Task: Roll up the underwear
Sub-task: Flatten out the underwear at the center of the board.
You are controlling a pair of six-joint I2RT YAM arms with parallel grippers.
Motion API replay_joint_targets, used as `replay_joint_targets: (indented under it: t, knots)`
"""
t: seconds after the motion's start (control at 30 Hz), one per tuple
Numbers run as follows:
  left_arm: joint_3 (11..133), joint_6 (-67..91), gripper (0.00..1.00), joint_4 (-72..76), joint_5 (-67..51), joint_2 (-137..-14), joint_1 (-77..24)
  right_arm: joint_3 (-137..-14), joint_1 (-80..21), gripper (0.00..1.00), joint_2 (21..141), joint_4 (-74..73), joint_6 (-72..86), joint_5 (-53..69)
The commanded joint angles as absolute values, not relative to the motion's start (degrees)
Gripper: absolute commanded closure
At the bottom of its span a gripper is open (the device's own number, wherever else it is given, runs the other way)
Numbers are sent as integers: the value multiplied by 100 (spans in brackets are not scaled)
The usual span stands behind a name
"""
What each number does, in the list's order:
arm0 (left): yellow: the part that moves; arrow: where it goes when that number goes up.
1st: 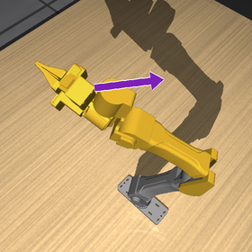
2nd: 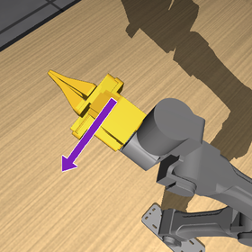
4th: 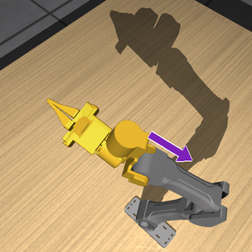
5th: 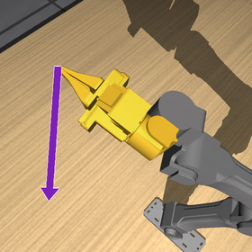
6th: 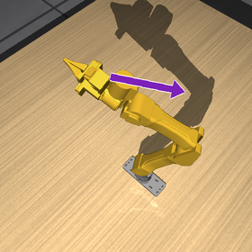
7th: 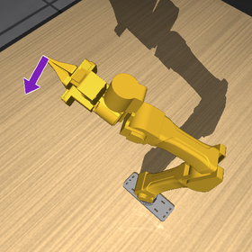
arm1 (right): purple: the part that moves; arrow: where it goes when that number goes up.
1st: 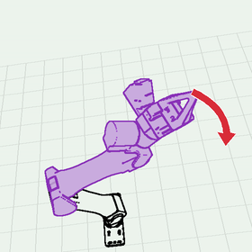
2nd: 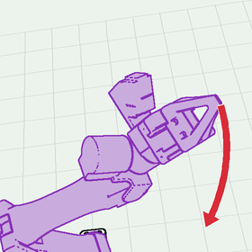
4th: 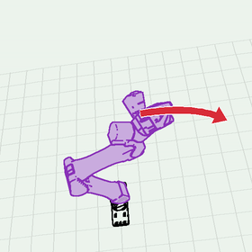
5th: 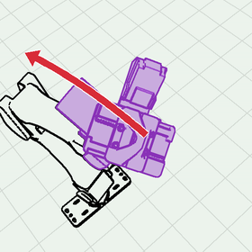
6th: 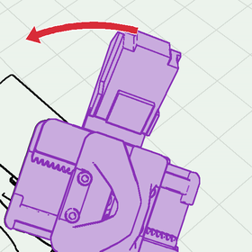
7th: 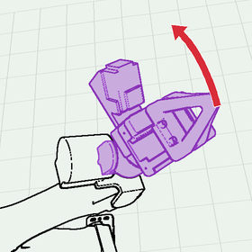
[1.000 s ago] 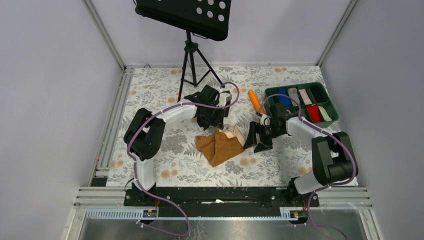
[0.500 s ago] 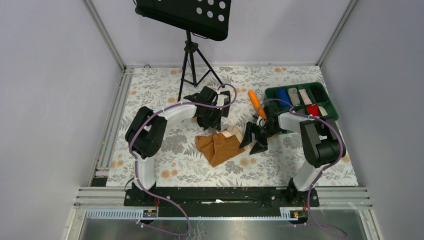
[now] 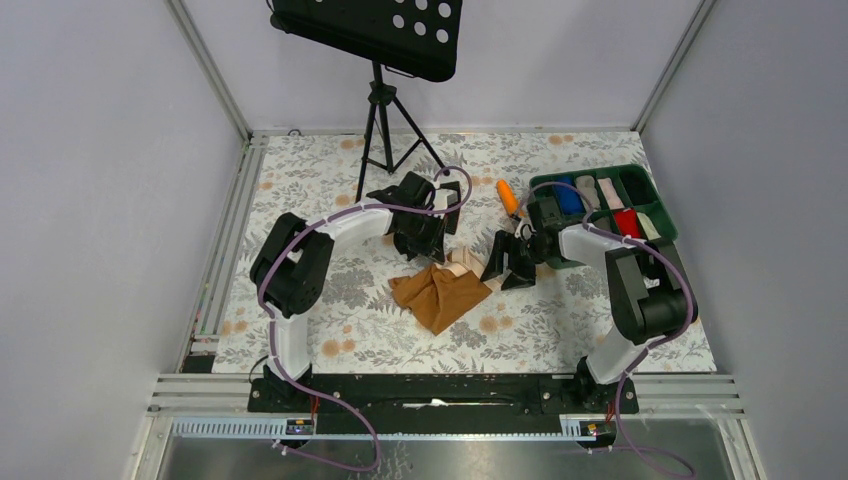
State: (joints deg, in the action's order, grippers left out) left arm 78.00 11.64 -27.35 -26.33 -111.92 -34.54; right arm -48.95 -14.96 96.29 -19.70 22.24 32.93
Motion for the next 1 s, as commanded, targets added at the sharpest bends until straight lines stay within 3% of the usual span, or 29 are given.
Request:
replay_joint_targets:
  t: [0.0,0.37,0.53,0.77,0.97]
  knots:
    - [7819,1269,100,-2594,-2855,-10934,-3445,-4791,-1499,28,9854,-1300,1945,1529]
    - [7851,1454,100,-2549,-3010,-10866,-3445,-4922,-1494,40,10112,-1093,2110,1084]
    - [7863,1544,100,-2547,-3149,-10872,-3445,-5087,-1531,41,10299,-1306,2208,751]
    - [7892,1483,100,-2547,-3095,-10839,-3445,-5033,-1489,33,9408,-2154,2426,759]
    - [7986,1158,100,-2682,-2850,-10814,-3445,-4588,-1518,43,8992,-2122,2869,995]
